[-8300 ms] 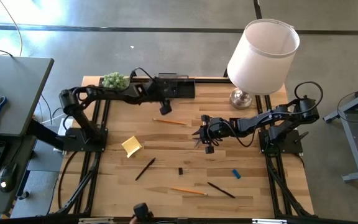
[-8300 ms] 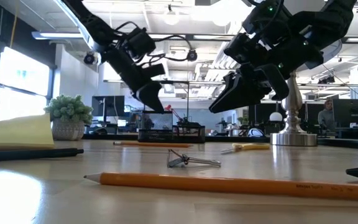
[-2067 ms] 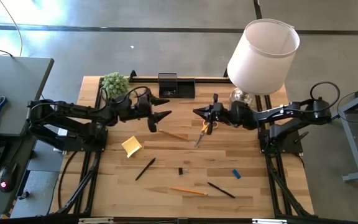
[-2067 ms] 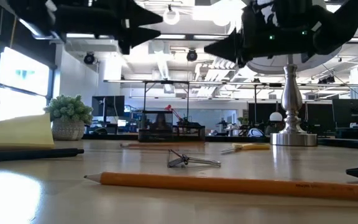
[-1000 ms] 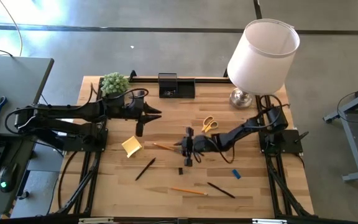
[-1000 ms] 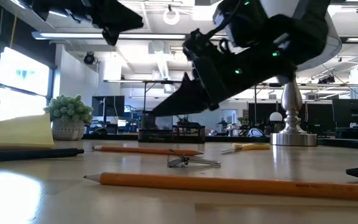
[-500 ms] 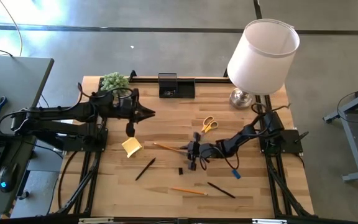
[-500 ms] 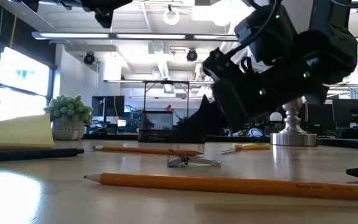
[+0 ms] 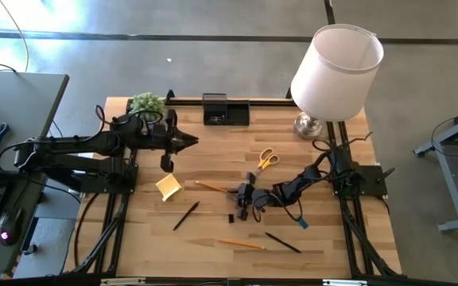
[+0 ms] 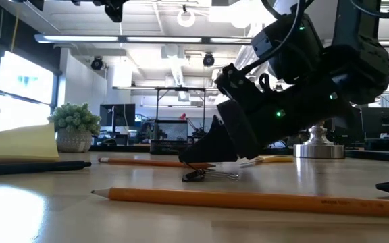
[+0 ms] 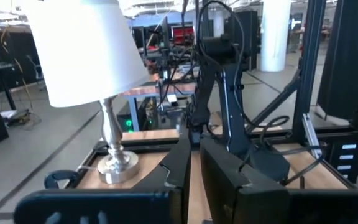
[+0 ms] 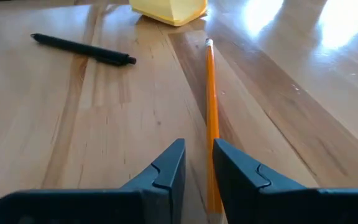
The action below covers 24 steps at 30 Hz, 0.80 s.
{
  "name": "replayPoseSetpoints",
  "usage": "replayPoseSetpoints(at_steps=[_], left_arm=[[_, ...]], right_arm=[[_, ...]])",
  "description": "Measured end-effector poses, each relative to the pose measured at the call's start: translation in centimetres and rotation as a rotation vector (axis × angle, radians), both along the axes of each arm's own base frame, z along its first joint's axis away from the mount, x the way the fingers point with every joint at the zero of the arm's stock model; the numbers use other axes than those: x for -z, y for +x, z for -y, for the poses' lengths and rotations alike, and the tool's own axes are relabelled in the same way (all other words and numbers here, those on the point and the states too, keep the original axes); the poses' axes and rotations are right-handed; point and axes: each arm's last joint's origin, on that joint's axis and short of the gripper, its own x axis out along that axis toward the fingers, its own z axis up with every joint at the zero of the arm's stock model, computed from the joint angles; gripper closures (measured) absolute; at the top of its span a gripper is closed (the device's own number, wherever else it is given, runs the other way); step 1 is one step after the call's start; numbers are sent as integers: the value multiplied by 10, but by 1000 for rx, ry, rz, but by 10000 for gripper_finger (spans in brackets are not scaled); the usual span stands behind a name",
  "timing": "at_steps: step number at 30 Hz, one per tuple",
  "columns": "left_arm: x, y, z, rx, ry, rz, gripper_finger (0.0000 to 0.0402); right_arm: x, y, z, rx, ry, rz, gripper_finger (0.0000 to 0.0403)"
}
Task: Pick and place office supplies into organizer
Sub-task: Put the top orange pencil into the top left slot of the desk organizer
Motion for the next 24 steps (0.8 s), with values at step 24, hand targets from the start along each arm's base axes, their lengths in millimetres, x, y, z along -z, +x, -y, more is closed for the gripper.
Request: replayPoseSetpoints(at_steps=[24], left_arm=[[-2,0,0,-1,42,11,376]], right_arm=[[5,-10,-11,76,-51,-65,361]])
